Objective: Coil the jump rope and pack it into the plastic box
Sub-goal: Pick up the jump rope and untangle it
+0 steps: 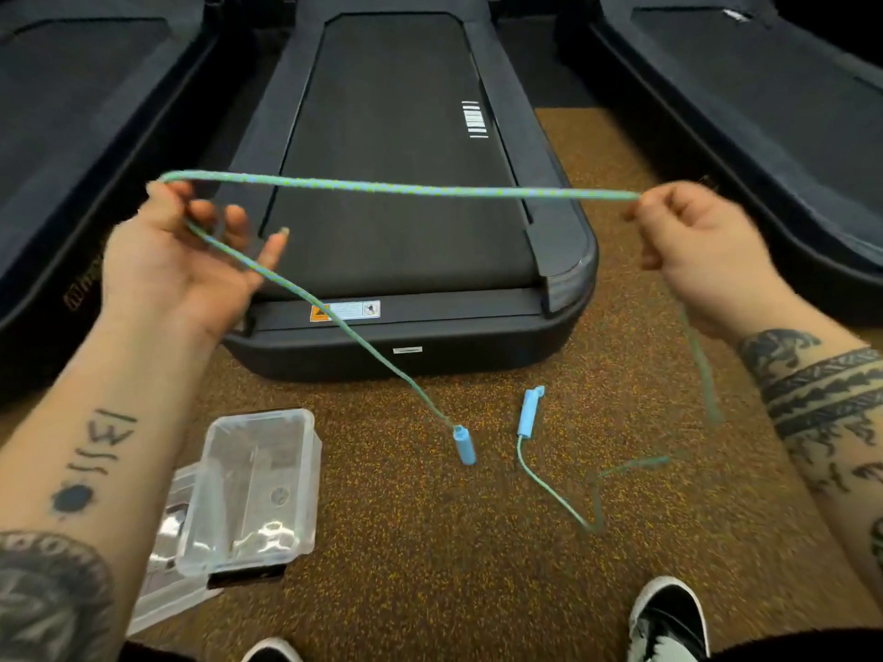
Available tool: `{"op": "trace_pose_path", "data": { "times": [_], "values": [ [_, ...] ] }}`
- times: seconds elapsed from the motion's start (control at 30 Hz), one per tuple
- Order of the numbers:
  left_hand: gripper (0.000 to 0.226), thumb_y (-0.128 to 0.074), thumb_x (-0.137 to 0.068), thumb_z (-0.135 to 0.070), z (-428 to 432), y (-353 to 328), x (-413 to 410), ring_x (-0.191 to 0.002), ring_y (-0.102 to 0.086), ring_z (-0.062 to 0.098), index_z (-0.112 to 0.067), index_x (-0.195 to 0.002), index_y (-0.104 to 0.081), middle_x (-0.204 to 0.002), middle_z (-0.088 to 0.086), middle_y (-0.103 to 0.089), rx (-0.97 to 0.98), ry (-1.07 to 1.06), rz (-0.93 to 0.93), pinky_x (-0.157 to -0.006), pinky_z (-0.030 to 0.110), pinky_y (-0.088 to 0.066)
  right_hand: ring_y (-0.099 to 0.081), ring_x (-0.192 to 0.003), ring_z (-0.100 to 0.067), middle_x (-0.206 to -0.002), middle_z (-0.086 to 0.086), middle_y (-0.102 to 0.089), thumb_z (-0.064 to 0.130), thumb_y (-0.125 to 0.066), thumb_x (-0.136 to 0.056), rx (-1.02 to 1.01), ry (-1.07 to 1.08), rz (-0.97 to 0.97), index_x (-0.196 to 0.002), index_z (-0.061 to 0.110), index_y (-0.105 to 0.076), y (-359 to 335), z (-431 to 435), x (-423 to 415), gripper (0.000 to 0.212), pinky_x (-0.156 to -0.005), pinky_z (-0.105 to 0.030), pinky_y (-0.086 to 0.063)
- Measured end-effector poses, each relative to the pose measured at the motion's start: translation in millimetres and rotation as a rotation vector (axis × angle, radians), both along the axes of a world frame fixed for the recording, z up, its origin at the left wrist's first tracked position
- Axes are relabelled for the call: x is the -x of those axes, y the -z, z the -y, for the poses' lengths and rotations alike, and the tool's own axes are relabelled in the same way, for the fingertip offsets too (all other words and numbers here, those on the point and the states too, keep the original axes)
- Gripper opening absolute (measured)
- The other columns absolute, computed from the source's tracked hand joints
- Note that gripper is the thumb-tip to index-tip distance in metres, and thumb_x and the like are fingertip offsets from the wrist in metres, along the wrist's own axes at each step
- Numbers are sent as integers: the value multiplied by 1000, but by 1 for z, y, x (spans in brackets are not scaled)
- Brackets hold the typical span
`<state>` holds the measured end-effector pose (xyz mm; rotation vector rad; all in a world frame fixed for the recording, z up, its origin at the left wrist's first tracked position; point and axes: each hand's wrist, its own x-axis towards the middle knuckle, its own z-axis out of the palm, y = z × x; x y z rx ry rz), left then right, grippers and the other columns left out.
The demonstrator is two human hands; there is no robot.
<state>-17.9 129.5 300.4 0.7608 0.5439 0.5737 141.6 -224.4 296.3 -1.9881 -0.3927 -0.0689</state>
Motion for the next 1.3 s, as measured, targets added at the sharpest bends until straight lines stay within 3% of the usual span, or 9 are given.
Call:
{"op": "trace_pose_path", "data": {
  "times": [0.13, 0.23, 0.4, 0.5, 0.6, 0.93, 1.1, 1.2, 1.3],
  "values": [
    [25, -49, -97, -34, 39, 5, 0, -77, -69, 16, -25, -78, -63, -69, -9, -65, -342, 377, -262, -94, 48, -49, -32, -44, -7, -55, 10, -37, 38, -47, -99, -321, 2, -89, -78, 27, -59, -27, -5, -3, 26, -50, -28, -35],
    [19, -53, -91, -27, 80, 10, -9, -93, -73, 18, -22, -88, -71, -97, -2, -77, -694, 505, -518, -99, 43, -42, -32, -45, -10, -52, 11, -40, 37, -53, -95, -129, -225, -83, -80, 25, -65, -31, -22, 14, 23, -48, -31, -27],
    [58, -46, -100, -34, 130, 16, -19, -151, -17, 11, -23, -154, -30, -166, -2, -21, -1313, 507, -525, -114, 20, -12, -53, -53, -5, -61, 14, -64, 40, -63, -88, 326, -470, 66, -85, 22, -71, -18, -48, 43, 20, -57, -23, -44],
    [27, -44, -97, -43, 157, 12, -19, -120, -60, 15, -42, -115, -65, -120, -8, -72, -1085, 670, -351, -111, 35, -39, -47, -46, 3, -49, 23, -55, 32, -63, -92, 379, -487, 72, -85, 19, -71, -15, -51, 47, 17, -49, -11, -35],
    [28, -48, -86, -46, 147, 7, -20, -62, -61, 22, -30, -74, -67, -64, -2, -62, -1004, 648, -351, -91, 59, -53, -43, -45, -2, -51, 11, -52, 40, -64, -89, 315, -422, 13, -82, 20, -71, -18, -39, 41, 22, -48, -18, -36],
    [39, -35, -103, -45, -3, 15, -7, -53, -46, 9, -24, -73, -50, -43, -8, -37, -207, -44, -344, -79, 36, -47, -48, -62, -18, -60, 6, -55, 37, -58, -94, 246, -224, 12, -85, 22, -70, -32, 39, 3, 21, -64, -36, -45],
    [25, -41, -100, -24, -8, 32, -4, -58, -50, 15, -22, -81, -57, -79, 2, -58, -468, 8, -722, -47, 20, -43, -41, -55, -9, -64, 1, -47, 34, -55, -96, -18, -182, 80, -83, 25, -65, -52, 38, 1, 19, -62, -31, -42],
    [21, -50, -90, -21, 29, 29, -13, -101, -61, 28, -19, -98, -70, -122, 12, -68, -1035, 220, -924, -84, 34, -52, -39, -53, -12, -58, 10, -46, 35, -54, -94, -44, -347, 24, -83, 22, -66, -54, 13, 14, 20, -59, -36, -36],
    [36, -52, -92, -37, 103, 1, -10, -116, -55, 2, -30, -125, -64, -126, -13, -62, -1118, 288, -535, -94, 14, -38, -46, -59, -5, -64, 5, -54, 30, -56, -96, 199, -504, 69, -89, 22, -68, -51, -17, 37, 16, -62, -28, -40]
  ]
}}
